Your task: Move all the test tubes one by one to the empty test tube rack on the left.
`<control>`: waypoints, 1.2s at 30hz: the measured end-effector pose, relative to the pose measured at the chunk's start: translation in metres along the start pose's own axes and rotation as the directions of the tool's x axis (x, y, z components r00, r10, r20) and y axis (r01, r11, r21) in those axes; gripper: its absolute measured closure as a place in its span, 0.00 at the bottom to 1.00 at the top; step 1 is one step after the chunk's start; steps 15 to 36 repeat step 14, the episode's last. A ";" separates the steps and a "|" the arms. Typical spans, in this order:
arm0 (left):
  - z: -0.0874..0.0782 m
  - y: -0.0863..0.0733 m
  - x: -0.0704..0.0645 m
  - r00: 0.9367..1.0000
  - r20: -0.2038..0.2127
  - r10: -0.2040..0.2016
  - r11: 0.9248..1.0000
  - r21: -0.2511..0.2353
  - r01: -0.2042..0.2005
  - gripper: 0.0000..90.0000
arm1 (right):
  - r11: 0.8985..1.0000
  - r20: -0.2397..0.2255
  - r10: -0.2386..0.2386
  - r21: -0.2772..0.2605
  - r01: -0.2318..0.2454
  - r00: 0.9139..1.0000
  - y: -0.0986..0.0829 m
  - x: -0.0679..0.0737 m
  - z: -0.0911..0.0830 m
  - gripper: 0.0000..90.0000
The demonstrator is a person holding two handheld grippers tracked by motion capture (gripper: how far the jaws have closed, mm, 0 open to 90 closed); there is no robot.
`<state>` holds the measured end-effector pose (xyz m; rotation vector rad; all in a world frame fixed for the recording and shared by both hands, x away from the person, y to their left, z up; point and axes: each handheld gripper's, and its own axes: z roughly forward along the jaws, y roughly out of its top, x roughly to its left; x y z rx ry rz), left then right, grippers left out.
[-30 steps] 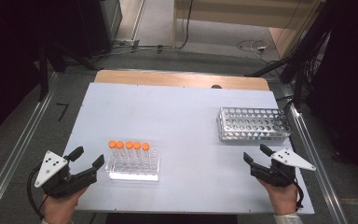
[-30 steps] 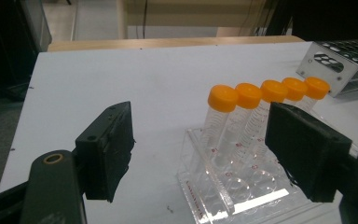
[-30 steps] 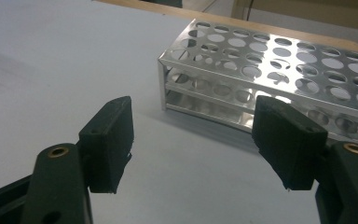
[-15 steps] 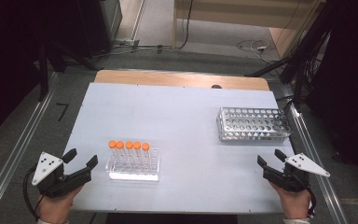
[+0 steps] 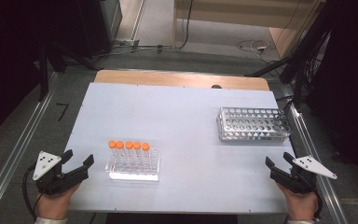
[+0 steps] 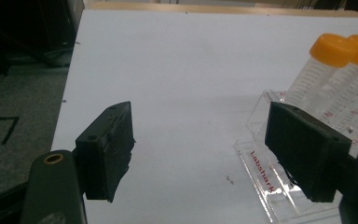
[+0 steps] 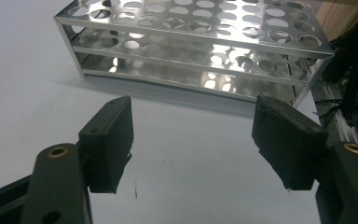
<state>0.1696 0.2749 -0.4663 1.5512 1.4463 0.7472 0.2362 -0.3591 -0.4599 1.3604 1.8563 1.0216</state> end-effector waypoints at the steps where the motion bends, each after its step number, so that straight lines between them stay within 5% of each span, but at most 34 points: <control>1: 0.002 -0.001 0.000 1.000 0.000 -0.002 1.000 0.007 0.002 0.27 | 1.000 0.001 -0.001 -0.001 0.001 1.000 0.000 -0.001 0.000 0.31; 14: 0.013 -0.007 0.015 0.998 -0.031 -0.046 0.997 0.066 0.048 0.25 | 0.999 0.040 0.033 0.033 -0.035 0.999 -0.008 -0.015 0.006 0.28; 36: 0.013 -0.007 0.015 0.998 -0.031 -0.046 0.997 0.066 0.048 0.25 | 0.999 0.040 0.033 0.033 -0.035 0.999 -0.008 -0.015 0.006 0.28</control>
